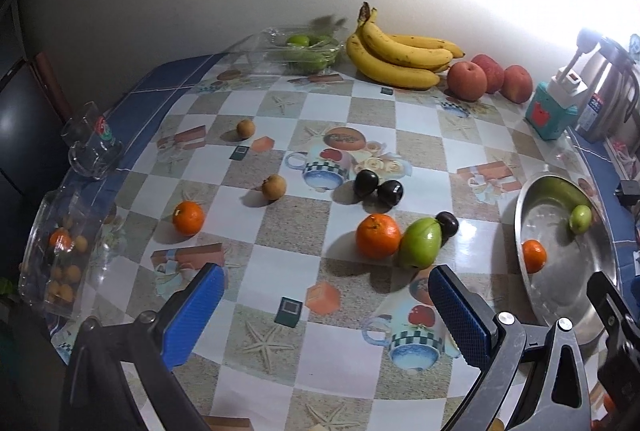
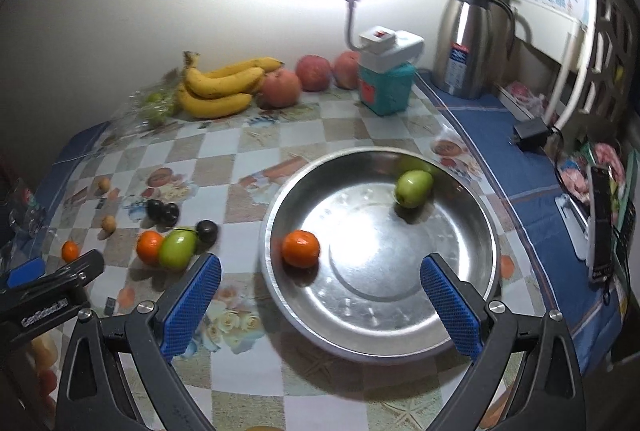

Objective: Organize fruits
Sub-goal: 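Withdraw both tools from the basin toward the remaining fruits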

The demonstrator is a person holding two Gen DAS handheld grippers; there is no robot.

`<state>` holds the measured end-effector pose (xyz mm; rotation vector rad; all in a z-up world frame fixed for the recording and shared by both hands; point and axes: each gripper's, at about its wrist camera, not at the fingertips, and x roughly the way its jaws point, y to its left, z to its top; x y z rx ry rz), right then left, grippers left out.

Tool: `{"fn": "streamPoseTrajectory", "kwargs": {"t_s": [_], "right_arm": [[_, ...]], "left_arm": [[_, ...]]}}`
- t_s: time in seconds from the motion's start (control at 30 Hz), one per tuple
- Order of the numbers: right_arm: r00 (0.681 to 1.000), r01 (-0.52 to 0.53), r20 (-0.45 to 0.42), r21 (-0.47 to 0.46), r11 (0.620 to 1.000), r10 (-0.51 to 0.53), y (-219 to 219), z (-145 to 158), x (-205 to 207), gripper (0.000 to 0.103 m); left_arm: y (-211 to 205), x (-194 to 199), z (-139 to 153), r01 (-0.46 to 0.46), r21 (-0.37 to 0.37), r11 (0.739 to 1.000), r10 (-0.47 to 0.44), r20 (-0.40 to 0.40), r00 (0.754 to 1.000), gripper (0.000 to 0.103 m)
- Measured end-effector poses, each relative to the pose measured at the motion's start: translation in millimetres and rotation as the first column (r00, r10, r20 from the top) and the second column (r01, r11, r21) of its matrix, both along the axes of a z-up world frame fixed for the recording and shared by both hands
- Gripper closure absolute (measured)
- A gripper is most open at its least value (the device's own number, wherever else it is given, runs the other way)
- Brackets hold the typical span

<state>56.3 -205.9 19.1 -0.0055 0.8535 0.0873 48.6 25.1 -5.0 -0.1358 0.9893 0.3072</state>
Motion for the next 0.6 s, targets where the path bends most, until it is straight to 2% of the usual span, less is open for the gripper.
{"fn": "streamPoseTrajectory", "kwargs": {"t_s": [0.23,0.6], "right_arm": [[0.998,-0.055,0.014,-0.045,0.997,0.056,19.5,2.5,-1.7,0.003],[0.988,-0.155,-0.031,-0.029,0.988,0.154,55.6,-1.9,6.0,0.003]], "left_arm": [[14.8,-2.2,-3.1,-0.039,-0.009,0.999,0.039,-0.007,0.999,0.0],[39.8,-2.5,-6.2,-0.101,-0.049,0.994,0.1,-0.02,0.995,0.0]]}}
